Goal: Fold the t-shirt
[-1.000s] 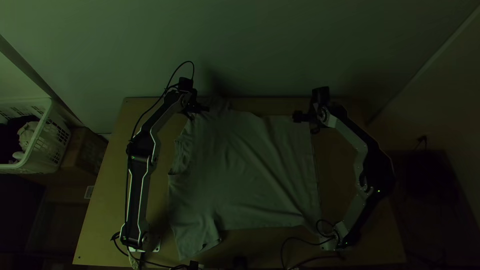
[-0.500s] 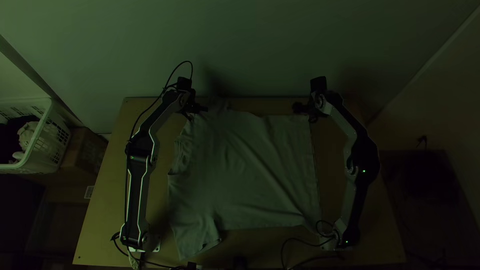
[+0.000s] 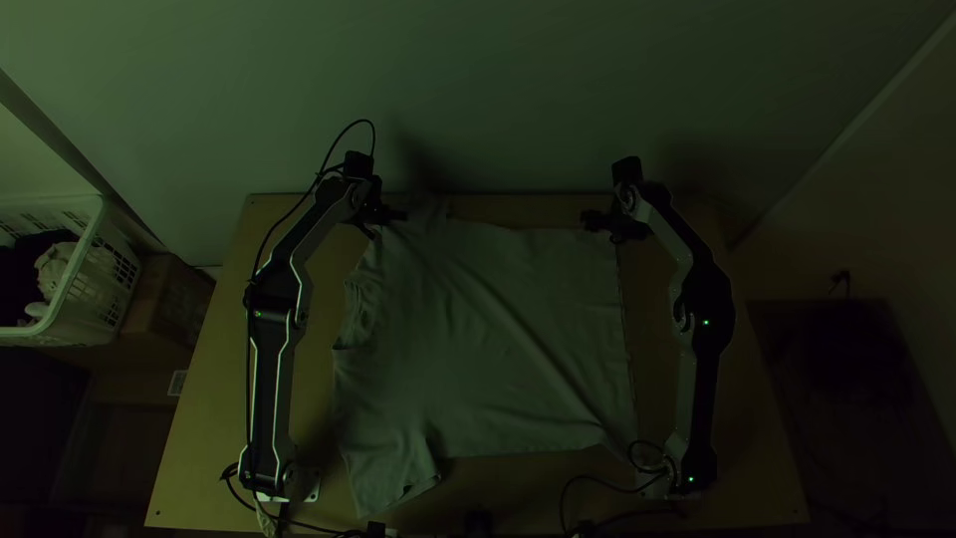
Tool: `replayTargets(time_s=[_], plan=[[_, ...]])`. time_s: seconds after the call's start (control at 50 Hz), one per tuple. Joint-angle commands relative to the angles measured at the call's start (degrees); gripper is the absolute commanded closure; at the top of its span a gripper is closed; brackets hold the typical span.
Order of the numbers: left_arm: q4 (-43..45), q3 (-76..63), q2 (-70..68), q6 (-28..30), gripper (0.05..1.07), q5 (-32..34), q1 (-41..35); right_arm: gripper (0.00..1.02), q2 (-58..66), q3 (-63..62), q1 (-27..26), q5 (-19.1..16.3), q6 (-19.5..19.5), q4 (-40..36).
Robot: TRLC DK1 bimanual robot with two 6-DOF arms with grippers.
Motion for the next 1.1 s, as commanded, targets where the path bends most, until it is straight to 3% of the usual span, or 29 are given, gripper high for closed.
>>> replayTargets(time_s=[0.0, 0.08, 0.14, 0.2, 0.24, 0.26, 0.48, 1.08], plan=[[-0.60, -0.55, -2.81, 0.14, 1.05, -0.26, 1.00, 0.45, 1.98, 1.97, -0.13, 0.35, 1.40, -1.05], [-0.60, -0.55, -2.73, 0.23, 1.05, -0.26, 1.00, 0.71, 2.33, 1.97, 0.05, 0.35, 1.31, -1.58], [-0.60, -0.55, -2.81, 0.23, 1.05, -0.26, 1.00, 0.74, 2.68, 2.24, -0.04, 0.35, 1.22, -2.02], [-0.60, -0.55, -2.81, 0.32, 1.05, -0.26, 1.00, 0.83, 3.30, 3.56, 0.14, 0.44, 0.78, -2.02], [-0.60, -0.55, -2.81, 0.49, 1.05, -0.26, 1.00, 0.98, 3.82, 5.14, 0.14, 1.32, -0.45, -2.02], [-0.60, -0.55, -2.81, 0.49, 1.05, -0.26, 1.08, 1.00, 4.00, 5.31, 0.14, 1.41, -0.54, -2.37], [-0.52, -0.55, -3.25, 0.49, 1.05, -0.26, 1.79, 1.00, 3.82, 7.16, -0.13, 3.25, -0.80, -2.72], [3.53, 0.15, -5.28, -0.04, 1.05, 0.70, 5.30, 1.00, 5.32, 14.28, 0.40, 3.16, -2.73, 2.12]])
